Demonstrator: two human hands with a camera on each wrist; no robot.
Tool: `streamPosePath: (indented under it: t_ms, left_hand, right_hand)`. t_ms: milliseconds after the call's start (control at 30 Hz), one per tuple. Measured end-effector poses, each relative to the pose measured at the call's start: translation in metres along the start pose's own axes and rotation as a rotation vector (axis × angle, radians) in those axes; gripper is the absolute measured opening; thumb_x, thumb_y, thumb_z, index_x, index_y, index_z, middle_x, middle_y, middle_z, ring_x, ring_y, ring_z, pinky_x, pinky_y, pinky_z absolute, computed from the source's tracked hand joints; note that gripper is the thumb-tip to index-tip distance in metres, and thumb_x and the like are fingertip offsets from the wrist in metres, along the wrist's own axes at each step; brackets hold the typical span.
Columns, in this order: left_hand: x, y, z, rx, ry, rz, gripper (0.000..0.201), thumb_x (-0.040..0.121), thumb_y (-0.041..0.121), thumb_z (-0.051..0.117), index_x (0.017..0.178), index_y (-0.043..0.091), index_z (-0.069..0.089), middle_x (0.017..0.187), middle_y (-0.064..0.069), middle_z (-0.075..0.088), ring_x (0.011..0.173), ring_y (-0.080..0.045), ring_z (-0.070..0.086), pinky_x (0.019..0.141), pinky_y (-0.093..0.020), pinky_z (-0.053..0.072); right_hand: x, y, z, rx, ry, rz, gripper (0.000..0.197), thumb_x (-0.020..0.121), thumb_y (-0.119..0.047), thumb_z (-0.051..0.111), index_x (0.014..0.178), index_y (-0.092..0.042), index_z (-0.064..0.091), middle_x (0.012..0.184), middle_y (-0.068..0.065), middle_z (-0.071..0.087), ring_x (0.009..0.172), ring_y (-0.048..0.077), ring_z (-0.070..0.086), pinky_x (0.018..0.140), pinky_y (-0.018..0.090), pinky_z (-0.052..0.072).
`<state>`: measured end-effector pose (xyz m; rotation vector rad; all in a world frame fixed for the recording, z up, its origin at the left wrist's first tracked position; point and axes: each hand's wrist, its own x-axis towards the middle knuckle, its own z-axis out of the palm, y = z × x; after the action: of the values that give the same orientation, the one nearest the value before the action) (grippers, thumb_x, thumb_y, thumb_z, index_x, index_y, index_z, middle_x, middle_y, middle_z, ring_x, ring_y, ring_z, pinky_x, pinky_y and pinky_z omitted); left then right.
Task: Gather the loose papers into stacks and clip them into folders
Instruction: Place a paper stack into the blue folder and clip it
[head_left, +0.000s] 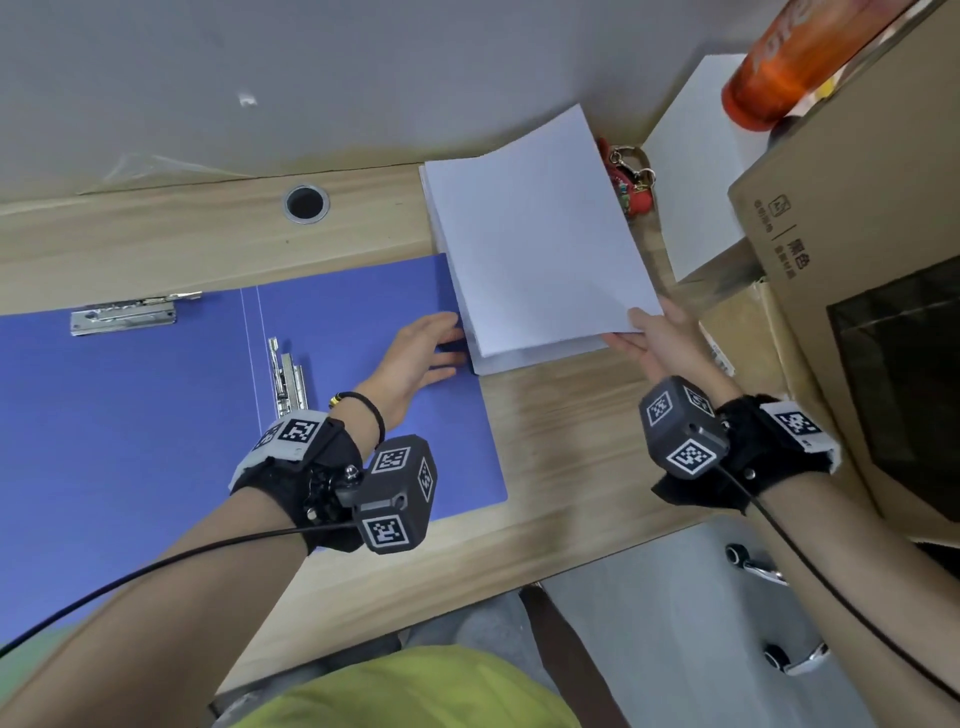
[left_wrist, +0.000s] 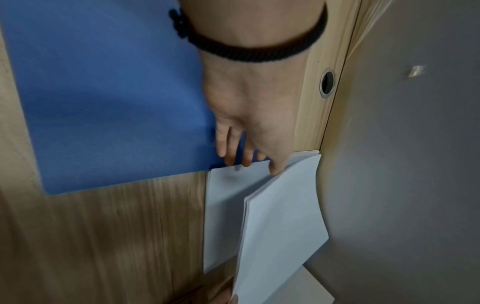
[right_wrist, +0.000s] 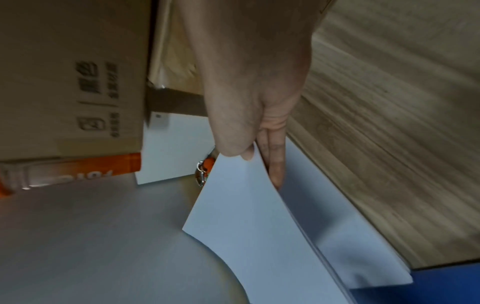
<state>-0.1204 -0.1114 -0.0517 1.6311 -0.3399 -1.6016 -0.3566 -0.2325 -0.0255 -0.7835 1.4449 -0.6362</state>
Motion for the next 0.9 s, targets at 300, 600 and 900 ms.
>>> streamPosePath:
  t_ms: [300, 600, 900]
  left_hand:
    - [-0.031, 0.005, -0.048, 0.005, 0.038, 0.119, 0.035, 0.096, 0.004, 0.049, 0.130, 0.011, 0.052, 0.120, -0.007, 0.067, 0.090, -0.017, 0.068, 0.066, -0.022, 0.058]
    - [-0.068, -0.065, -0.134, 0.132, 0.153, -0.022, 0.034, 0.095, -0.002, 0.050, 0.125, 0.015, 0.051, 0.102, -0.007, 0.062, 0.076, -0.019, 0.064, 0.060, -0.027, 0.057]
    - [-0.073, -0.076, -0.178, 0.241, 0.308, -0.015, 0.036, 0.096, 0.005, 0.044, 0.130, 0.016, 0.047, 0.080, -0.006, 0.053, 0.065, -0.019, 0.052, 0.062, -0.029, 0.045]
  right_hand:
    - [-0.073, 0.044, 0.035, 0.060, -0.161, 0.006, 0.025, 0.099, -0.004, 0.043, 0.115, -0.018, 0.056, 0.106, 0.001, 0.069, 0.087, 0.019, 0.070, 0.067, 0.025, 0.058]
    - [-0.122, 0.121, 0.093, -0.042, -0.252, 0.141, 0.032, 0.094, 0.003, 0.042, 0.117, -0.014, 0.055, 0.101, 0.010, 0.068, 0.074, 0.025, 0.071, 0.065, 0.031, 0.059]
    - [-0.129, 0.142, 0.087, 0.032, -0.007, 0.110, 0.033, 0.090, 0.007, 0.038, 0.117, -0.010, 0.050, 0.112, 0.017, 0.059, 0.090, 0.035, 0.063, 0.052, 0.025, 0.056]
